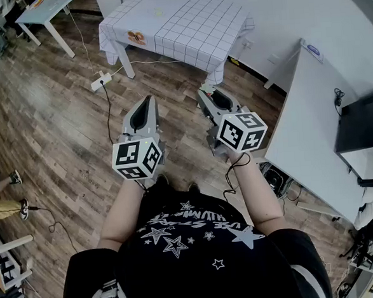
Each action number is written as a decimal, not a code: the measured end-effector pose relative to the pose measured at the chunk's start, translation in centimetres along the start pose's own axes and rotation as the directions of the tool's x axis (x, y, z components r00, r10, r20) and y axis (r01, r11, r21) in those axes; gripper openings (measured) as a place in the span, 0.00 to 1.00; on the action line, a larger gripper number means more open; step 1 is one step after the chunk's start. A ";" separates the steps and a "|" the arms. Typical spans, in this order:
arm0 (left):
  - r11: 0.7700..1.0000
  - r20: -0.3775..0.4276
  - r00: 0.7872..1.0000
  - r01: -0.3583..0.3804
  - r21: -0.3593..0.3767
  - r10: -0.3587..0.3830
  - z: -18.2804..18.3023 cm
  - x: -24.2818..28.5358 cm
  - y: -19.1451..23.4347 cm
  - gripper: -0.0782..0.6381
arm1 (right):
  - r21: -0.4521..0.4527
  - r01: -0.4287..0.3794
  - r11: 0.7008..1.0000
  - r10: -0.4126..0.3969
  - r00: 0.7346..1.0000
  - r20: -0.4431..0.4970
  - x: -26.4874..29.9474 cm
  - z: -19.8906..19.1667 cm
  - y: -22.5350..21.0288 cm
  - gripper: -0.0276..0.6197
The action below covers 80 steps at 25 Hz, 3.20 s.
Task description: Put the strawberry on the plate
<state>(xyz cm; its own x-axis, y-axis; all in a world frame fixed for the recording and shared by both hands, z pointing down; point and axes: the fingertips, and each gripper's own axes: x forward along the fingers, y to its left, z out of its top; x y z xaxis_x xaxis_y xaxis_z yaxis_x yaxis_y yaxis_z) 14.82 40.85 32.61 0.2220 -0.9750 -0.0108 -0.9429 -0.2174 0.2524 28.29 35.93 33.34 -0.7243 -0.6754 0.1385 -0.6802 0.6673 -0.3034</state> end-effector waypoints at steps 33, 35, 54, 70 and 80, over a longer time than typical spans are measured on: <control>0.997 0.020 0.999 0.042 0.060 -0.043 2.4 4.1 14.5 0.12 | 0.040 0.016 0.999 -0.016 1.000 -0.008 13.1 -1.1 1.6 0.27; 0.996 0.018 0.999 0.033 0.077 -0.034 2.1 5.1 14.8 0.12 | 0.049 0.004 0.999 -0.004 1.000 -0.006 14.3 -0.9 0.5 0.27; 0.992 -0.024 0.998 -0.047 0.119 0.050 1.4 25.7 16.5 0.12 | 0.131 -0.089 0.987 0.091 0.996 -0.008 28.1 5.4 -17.7 0.27; 0.993 -0.079 0.992 -0.094 0.068 0.099 0.4 34.2 24.2 0.12 | 0.160 -0.039 0.986 0.046 0.998 -0.041 36.8 6.5 -23.1 0.27; 0.999 -0.096 0.995 0.012 0.049 -0.007 3.4 42.4 34.8 0.12 | 0.153 0.064 0.986 -0.059 0.998 -0.034 48.9 9.2 -23.1 0.27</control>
<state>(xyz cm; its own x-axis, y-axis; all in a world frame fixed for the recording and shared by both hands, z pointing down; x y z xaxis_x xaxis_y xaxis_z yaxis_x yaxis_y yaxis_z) -9.38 -8.20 37.66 0.2517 -0.9645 0.0806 -0.9512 -0.2311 0.2047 9.65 -15.41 38.45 -0.6860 -0.7029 0.1878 -0.6998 0.5667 -0.4349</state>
